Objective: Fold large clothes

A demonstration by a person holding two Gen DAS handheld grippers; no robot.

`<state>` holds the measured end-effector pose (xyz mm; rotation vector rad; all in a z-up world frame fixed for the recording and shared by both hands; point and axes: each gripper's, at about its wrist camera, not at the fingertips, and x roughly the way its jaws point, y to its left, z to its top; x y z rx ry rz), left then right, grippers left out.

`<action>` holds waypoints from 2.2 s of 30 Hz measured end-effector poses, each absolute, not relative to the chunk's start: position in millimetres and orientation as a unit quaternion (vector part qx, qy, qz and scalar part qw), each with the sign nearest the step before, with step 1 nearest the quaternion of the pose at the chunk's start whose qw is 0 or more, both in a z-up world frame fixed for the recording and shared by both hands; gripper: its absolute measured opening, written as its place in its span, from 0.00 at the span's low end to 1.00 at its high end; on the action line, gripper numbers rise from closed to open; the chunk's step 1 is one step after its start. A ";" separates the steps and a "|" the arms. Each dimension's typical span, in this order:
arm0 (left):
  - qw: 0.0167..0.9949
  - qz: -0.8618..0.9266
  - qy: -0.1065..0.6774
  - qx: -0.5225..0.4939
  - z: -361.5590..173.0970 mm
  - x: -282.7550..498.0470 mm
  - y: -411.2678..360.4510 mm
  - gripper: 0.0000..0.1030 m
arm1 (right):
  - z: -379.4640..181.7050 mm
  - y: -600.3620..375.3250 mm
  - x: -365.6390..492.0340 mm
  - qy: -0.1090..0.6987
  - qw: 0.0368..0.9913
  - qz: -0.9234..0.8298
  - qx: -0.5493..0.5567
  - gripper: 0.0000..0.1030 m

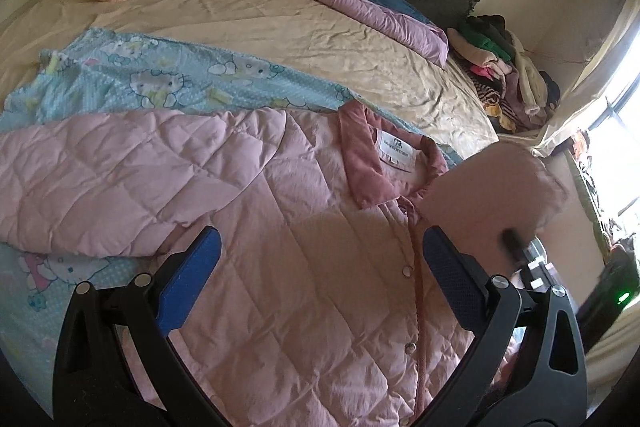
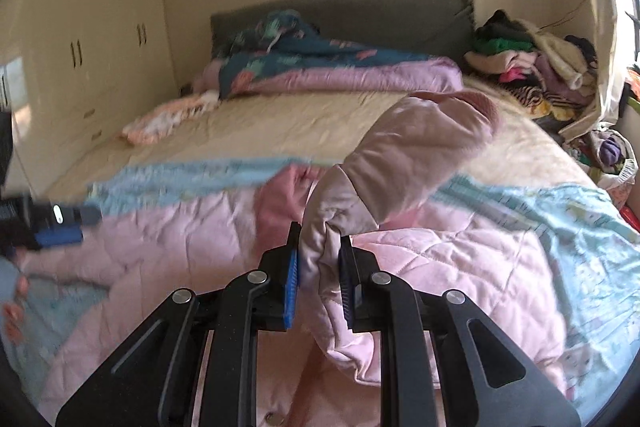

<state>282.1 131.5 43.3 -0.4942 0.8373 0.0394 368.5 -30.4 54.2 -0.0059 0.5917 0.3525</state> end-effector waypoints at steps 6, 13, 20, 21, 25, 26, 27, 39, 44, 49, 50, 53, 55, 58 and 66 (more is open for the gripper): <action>0.875 0.014 0.400 -0.274 34.8 278.5 142.7 0.92 | 17.5 0.8 363.1 0.326 0.925 0.195 -0.030 0.16; 0.867 0.003 0.387 -0.313 34.0 272.3 148.0 0.92 | -9.1 34.9 354.0 0.359 0.902 0.230 -0.071 0.19; 0.859 -0.003 0.397 -0.323 24.1 272.8 143.7 0.92 | -22.4 52.7 349.6 0.377 0.889 0.240 -0.105 0.35; 0.858 -0.002 0.399 -0.325 21.8 272.8 143.2 0.92 | -22.3 53.8 348.0 0.377 0.887 0.246 -0.105 0.48; 0.845 -0.009 0.410 -0.344 7.5 274.1 141.1 0.92 | -18.1 53.9 339.0 0.374 0.883 0.264 -0.101 0.65; 0.841 -0.010 0.414 -0.347 3.3 275.1 140.5 0.92 | -15.1 49.9 336.7 0.374 0.884 0.265 -0.092 0.67; 0.837 -0.009 0.420 -0.349 -2.4 276.1 139.4 0.92 | -13.3 45.4 334.6 0.375 0.885 0.265 -0.081 0.69; 0.800 -0.024 0.458 -0.387 -64.1 290.7 112.8 0.79 | 8.9 -70.0 313.2 0.378 0.912 0.157 -0.014 0.70; 0.824 -0.031 0.457 -0.333 -57.0 298.1 93.9 0.23 | 5.7 -118.7 302.9 0.377 0.923 0.081 -0.005 0.70; 0.857 -0.035 0.431 -0.279 -26.3 302.5 85.5 0.16 | -6.1 -162.2 295.8 0.390 0.919 0.033 0.039 0.70; 0.865 -0.035 0.420 -0.272 -16.6 301.6 87.0 0.16 | -7.0 -169.5 297.8 0.394 0.918 0.027 0.043 0.70; 0.883 -0.028 0.399 -0.246 5.3 301.1 92.5 0.16 | -0.7 -180.7 305.0 0.388 0.920 0.013 0.052 0.70; 0.882 -0.020 0.403 -0.243 1.5 299.6 99.4 0.16 | 5.0 -183.1 309.2 0.381 0.923 0.006 0.058 0.70; 0.875 -0.009 0.422 -0.236 -16.3 301.5 103.7 0.16 | 8.8 -177.4 320.0 0.384 0.922 0.010 0.053 0.70; 0.863 0.004 0.447 -0.236 -45.9 296.3 110.2 0.19 | 3.1 -144.1 367.0 0.410 0.910 0.045 0.025 0.70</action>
